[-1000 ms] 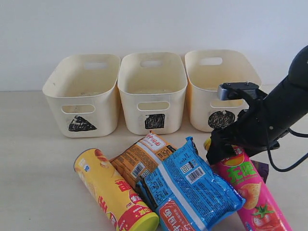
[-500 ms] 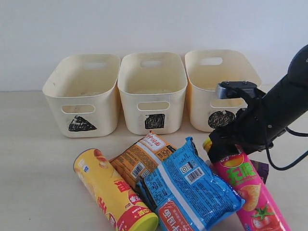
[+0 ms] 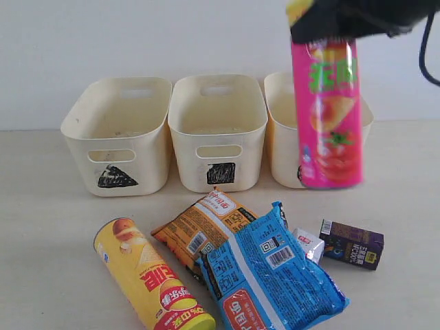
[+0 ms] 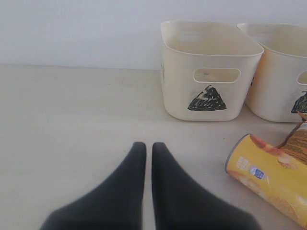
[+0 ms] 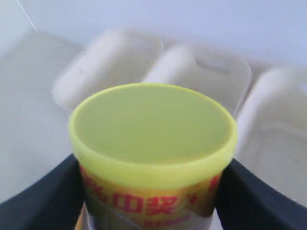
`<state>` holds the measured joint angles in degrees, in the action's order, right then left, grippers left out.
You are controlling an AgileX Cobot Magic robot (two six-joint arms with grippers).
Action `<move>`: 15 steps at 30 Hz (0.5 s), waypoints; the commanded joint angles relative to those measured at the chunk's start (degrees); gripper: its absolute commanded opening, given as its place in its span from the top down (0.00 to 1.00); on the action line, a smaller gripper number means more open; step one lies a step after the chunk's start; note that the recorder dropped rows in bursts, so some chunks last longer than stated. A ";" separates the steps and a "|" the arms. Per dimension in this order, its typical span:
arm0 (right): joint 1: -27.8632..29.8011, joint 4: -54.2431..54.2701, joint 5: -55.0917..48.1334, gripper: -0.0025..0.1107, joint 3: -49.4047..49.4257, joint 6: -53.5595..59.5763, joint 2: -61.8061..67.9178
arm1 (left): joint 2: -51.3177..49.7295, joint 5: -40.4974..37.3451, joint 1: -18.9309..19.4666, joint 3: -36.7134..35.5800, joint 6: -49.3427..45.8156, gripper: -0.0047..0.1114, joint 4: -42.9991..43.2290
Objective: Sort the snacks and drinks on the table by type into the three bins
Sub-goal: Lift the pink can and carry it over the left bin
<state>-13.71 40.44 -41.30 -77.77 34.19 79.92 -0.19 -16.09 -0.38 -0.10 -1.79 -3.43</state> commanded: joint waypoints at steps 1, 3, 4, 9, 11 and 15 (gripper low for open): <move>-4.54 30.76 9.40 0.98 -0.44 23.63 1.66 | 0.19 0.57 -0.16 0.10 -0.09 0.93 -0.18; -9.38 46.86 14.12 0.98 -0.44 43.89 3.98 | 0.19 0.57 -0.16 0.10 -0.09 0.93 -0.18; -11.42 52.02 15.59 0.98 -0.44 51.90 5.03 | 0.19 0.57 -0.16 0.10 -0.09 0.93 -0.18; -19.26 59.51 15.92 0.98 -1.92 80.84 11.53 | 0.19 0.57 -0.16 0.10 -0.09 0.93 -0.18; -21.43 59.51 15.40 0.98 -3.61 84.84 14.99 | 0.19 0.57 -0.16 0.10 -0.09 0.93 -0.18; -24.15 59.51 15.87 0.98 -11.07 87.14 23.28 | 0.19 0.57 -0.16 0.10 -0.09 0.93 -0.18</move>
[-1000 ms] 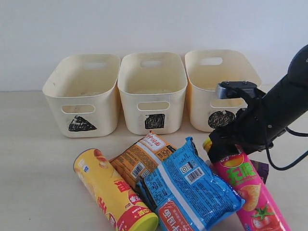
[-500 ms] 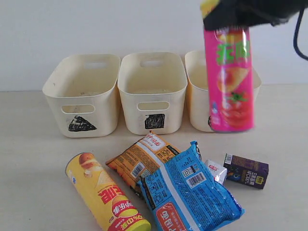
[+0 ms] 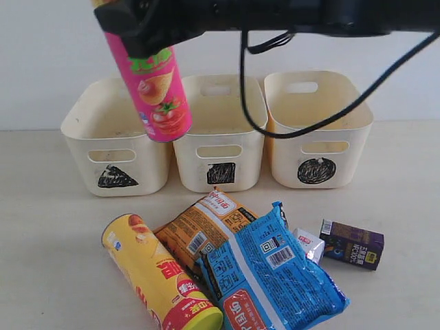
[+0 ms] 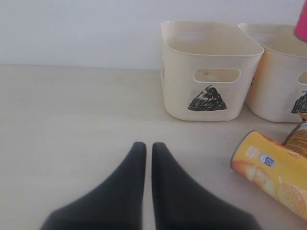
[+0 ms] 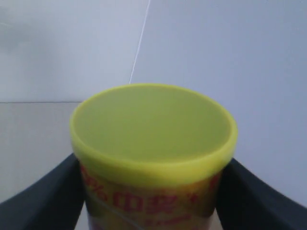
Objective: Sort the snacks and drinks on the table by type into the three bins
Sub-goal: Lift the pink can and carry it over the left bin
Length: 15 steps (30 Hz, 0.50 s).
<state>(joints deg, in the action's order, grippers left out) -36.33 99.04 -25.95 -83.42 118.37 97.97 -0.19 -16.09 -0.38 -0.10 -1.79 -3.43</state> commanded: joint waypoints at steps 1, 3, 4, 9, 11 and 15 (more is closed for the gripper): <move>-1.67 0.90 0.51 0.98 -7.42 2.95 6.91 | 0.19 0.57 -0.16 0.10 -0.09 0.93 -0.18; -1.99 0.90 1.65 0.98 -11.60 2.95 10.19 | 0.19 0.57 -0.16 0.10 -0.09 0.93 -0.18; -1.99 0.90 1.93 0.98 -13.32 2.95 11.90 | 0.19 0.57 -0.16 0.10 -0.09 0.93 -0.18; -1.99 0.90 5.07 0.98 -24.40 2.95 20.18 | 0.19 0.57 -0.16 0.10 -0.09 0.93 -0.18; -1.99 0.90 6.01 0.98 -28.39 2.95 23.46 | 0.19 0.57 -0.16 0.10 -0.09 0.93 -0.18; -1.99 0.90 8.00 0.98 -36.33 2.95 30.66 | 0.19 0.57 -0.16 0.10 -0.09 0.93 -0.18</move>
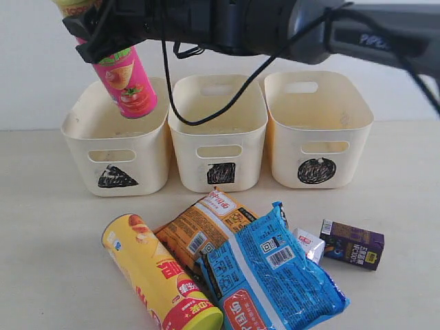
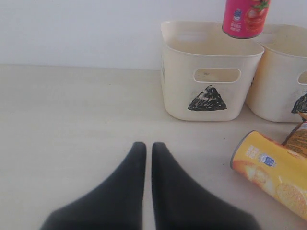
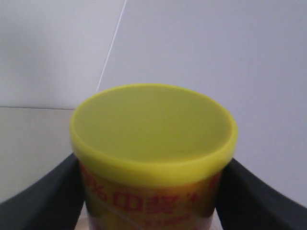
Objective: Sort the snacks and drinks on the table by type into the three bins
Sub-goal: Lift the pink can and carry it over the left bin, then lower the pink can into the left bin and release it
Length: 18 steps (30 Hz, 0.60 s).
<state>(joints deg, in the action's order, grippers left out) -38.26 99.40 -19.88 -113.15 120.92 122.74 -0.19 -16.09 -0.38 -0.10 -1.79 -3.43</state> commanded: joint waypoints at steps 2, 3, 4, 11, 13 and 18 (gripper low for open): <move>-0.05 0.55 2.35 0.98 -10.15 0.40 8.96 | 0.19 0.57 -0.16 0.10 -0.09 0.93 -0.18; -0.05 0.55 2.48 0.98 -11.66 0.40 10.55 | 0.19 0.57 -0.16 0.10 -0.09 0.93 -0.18; -0.05 0.55 2.48 0.98 -12.66 0.17 11.72 | 0.19 0.57 -0.16 0.10 -0.09 0.93 -0.18; -0.05 0.55 4.33 0.83 -15.52 -1.05 17.81 | 0.19 0.57 -0.16 0.10 -0.09 0.93 -0.18; -0.05 0.55 5.74 0.63 -15.52 -1.05 18.61 | 0.19 0.57 -0.16 0.10 -0.09 0.93 -0.18; -0.05 0.55 8.54 0.19 -15.52 -3.19 18.64 | 0.19 0.57 -0.16 0.10 -0.09 0.93 -0.18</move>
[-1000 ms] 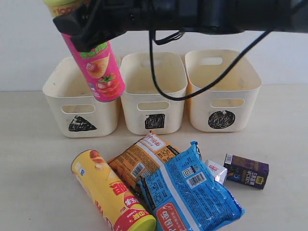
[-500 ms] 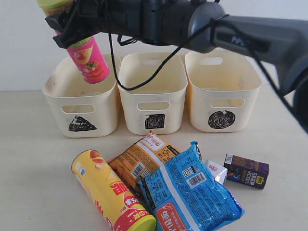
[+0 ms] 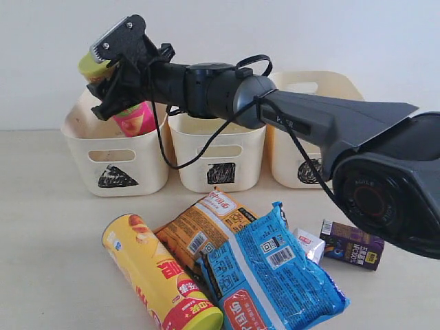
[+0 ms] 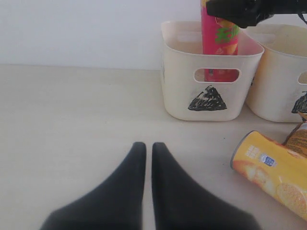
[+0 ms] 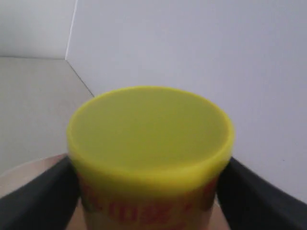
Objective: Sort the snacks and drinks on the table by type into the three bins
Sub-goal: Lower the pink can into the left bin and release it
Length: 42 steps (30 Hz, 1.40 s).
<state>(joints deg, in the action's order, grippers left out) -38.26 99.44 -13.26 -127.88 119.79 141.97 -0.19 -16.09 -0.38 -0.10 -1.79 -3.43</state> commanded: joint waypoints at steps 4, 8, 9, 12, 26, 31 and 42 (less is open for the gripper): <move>-0.16 0.51 6.29 0.27 -0.78 -11.41 -2.76 | 0.19 0.57 -0.16 0.10 -0.09 0.93 -0.18; -0.16 0.51 10.85 0.58 -0.78 -17.84 -5.02 | 0.19 0.57 -0.16 0.10 -0.09 0.93 -0.18; -0.16 0.51 11.26 0.69 -0.78 -17.86 -5.50 | 0.19 0.57 -0.16 0.10 -0.09 0.93 -0.18; -0.58 0.51 12.84 0.98 -0.78 -17.00 -6.88 | 0.19 0.57 -0.16 0.10 -0.09 0.93 -0.18; -9.78 0.51 66.52 0.98 -0.78 2.18 -10.35 | 0.19 0.57 -0.16 0.10 -0.09 0.93 -0.18; -13.22 0.51 66.84 0.98 -0.78 2.18 -12.16 | 0.19 0.57 -0.16 0.10 -0.09 0.93 -0.18; -24.04 0.51 60.07 0.98 6.02 2.18 -15.92 | 0.19 0.57 -0.16 0.10 -0.09 0.93 -0.18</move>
<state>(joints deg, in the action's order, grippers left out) -60.23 99.98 50.79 -124.94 121.66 128.03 -0.19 -16.09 -0.38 -0.10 -1.79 -3.43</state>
